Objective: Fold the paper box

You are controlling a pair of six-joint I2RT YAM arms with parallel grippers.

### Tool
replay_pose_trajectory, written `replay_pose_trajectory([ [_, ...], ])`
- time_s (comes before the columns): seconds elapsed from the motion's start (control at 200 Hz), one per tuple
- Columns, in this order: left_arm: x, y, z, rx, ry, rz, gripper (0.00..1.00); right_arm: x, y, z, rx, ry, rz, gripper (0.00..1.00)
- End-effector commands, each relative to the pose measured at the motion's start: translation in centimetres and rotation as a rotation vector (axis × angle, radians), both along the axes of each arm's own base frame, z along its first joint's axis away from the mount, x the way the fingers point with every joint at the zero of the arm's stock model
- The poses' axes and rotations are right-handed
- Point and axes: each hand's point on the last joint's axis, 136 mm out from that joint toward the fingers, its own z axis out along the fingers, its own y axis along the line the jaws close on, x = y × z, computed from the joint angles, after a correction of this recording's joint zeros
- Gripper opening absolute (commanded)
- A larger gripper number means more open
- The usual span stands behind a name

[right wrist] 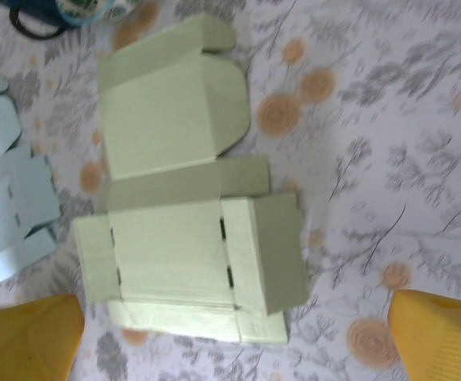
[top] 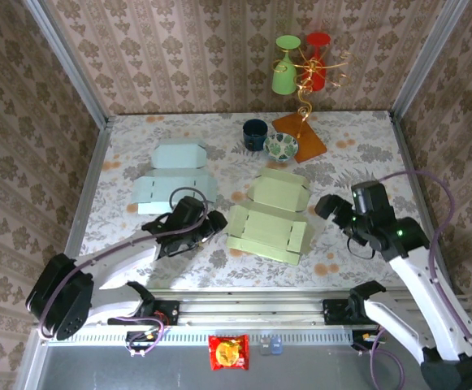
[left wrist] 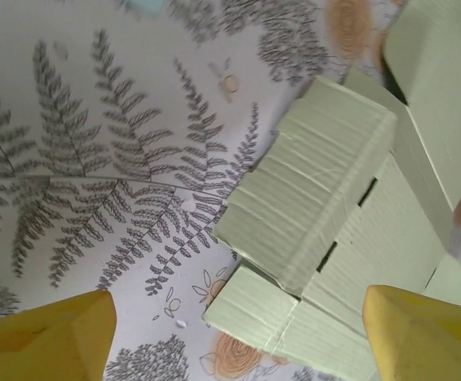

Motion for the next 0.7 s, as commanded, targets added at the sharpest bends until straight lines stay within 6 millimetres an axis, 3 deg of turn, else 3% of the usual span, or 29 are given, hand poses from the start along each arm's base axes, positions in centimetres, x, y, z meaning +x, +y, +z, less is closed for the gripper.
replay_pose_trajectory([
  [0.0, 1.5, -2.4, 1.4, -0.177, 0.002, 0.109, 0.79, -0.8, 2.3, -1.8, 0.134, 0.064, 0.017, 0.98],
  [0.1, 1.9, -3.7, 0.7, -0.234, 0.028, 0.148, 0.74, -0.6, 4.0, -3.2, 0.232, 0.084, 0.019, 0.92],
  [0.285, 1.8, -5.7, -0.6, -0.313, 0.076, 0.211, 0.66, -0.1, 4.8, -4.5, 0.348, 0.061, -0.041, 0.89],
  [0.53, 0.9, -5.2, -1.6, -0.308, 0.104, 0.288, 0.59, -0.3, 5.1, -6.0, 0.375, 0.109, -0.064, 0.86],
  [0.695, 1.6, -5.1, -1.7, -0.317, 0.073, 0.31, 0.54, -0.4, 5.4, -7.0, 0.406, 0.134, -0.08, 0.86],
])
